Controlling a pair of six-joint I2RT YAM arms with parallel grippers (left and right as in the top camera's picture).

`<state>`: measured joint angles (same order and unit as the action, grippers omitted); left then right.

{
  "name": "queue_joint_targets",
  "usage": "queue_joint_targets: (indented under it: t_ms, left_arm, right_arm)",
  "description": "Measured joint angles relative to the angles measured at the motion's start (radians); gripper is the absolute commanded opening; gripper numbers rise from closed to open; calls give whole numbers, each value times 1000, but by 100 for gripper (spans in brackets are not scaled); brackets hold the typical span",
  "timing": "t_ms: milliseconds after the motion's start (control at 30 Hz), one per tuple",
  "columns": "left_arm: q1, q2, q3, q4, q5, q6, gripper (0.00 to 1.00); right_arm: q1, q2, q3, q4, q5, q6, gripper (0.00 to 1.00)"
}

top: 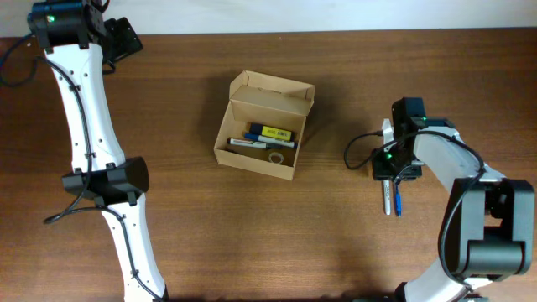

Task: Pack container
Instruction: 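Lower the right gripper onto the black Sharpie and grasp it, then carry the Sharpie into the box and release it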

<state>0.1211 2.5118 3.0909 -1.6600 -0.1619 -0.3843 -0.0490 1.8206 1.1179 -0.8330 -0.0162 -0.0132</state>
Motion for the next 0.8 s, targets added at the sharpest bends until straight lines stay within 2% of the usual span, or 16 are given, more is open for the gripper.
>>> queue_joint_targets:
  t_ms: [133,433,600,633,800]
  left_arm:
    - [0,0,0,0,0,0,100]
    - [0,0,0,0,0,0,100]
    - [0,0,0,0,0,0,100]
    - [0,0,0,0,0,0,100]
    - [0,0,0,0,0,0,100]
  right_arm:
    - [0,2,-7,5,0,12,43]
    - [0,1,-65,39,1,39,41]
    - [-4,0,-67,41,22,39,7]
    - [-7,0,-68,38,27,39,4]
    - [-10,-2,-68,29,23,51,4]
